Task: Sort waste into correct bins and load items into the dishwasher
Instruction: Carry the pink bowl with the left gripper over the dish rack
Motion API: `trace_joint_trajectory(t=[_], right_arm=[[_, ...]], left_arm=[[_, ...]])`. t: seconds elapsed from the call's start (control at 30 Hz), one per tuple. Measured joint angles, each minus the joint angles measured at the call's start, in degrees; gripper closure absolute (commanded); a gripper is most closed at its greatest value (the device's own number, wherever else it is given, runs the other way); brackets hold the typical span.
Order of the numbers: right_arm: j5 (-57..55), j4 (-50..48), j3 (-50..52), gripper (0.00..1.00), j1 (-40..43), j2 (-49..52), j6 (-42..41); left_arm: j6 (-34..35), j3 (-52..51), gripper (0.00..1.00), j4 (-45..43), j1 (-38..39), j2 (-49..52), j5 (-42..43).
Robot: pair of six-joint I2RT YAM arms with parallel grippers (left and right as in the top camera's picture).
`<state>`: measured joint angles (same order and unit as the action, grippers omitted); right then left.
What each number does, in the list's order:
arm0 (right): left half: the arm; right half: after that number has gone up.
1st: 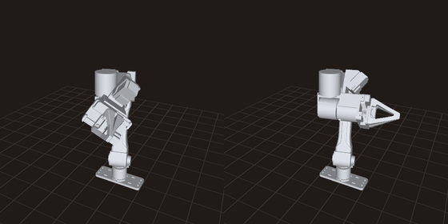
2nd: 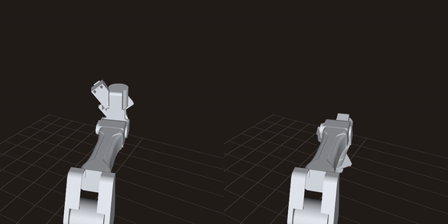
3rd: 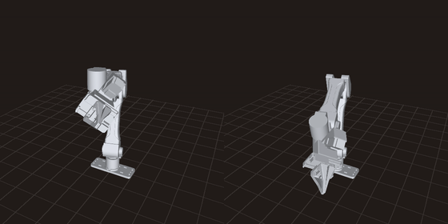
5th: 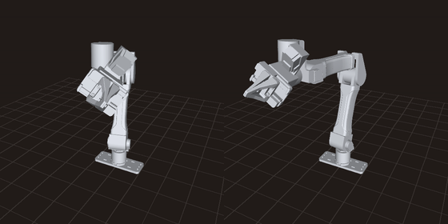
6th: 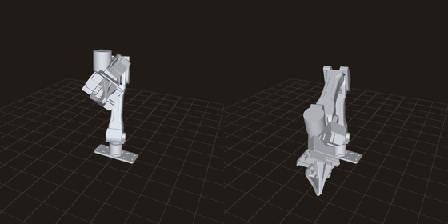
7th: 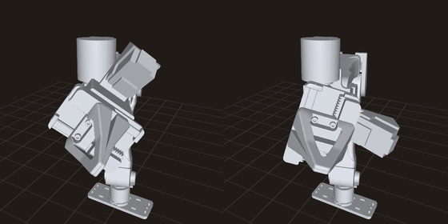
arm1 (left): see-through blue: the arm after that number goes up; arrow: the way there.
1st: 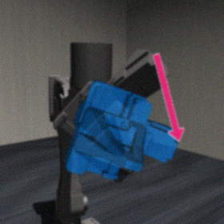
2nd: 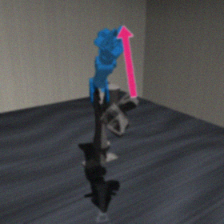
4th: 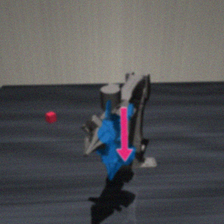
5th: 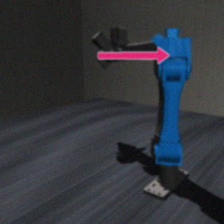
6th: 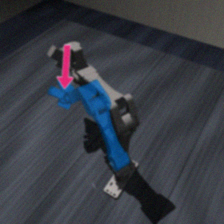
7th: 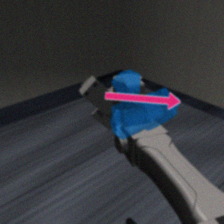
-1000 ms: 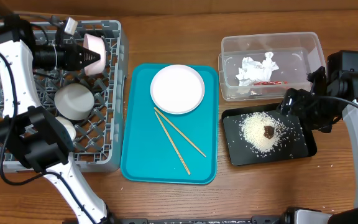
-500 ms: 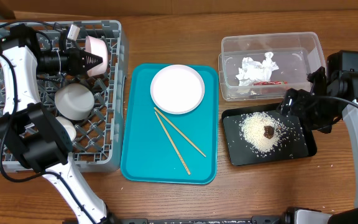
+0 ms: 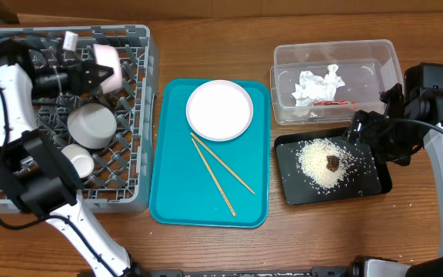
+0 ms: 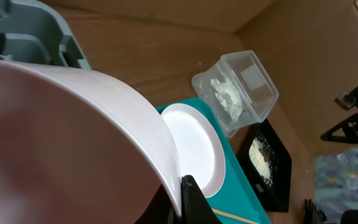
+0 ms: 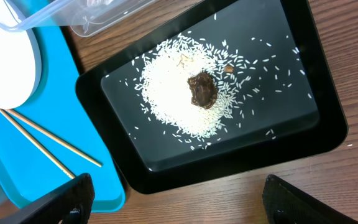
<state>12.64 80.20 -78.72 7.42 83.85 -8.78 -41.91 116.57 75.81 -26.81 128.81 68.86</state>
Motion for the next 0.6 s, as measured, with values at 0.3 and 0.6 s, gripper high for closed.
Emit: trace_joint_trajectory(t=[0.3, 0.6], right_arm=[[0.0, 0.0, 0.0, 0.12, 0.0, 0.0, 0.0], [0.0, 0.0, 0.0, 0.12, 0.0, 0.0, 0.0]], left_arm=[[1.3, 0.0, 0.96, -0.7, -1.0, 0.0, 4.3], [1.7, 0.0, 0.96, -2.3, -0.9, 0.2, 7.5]])
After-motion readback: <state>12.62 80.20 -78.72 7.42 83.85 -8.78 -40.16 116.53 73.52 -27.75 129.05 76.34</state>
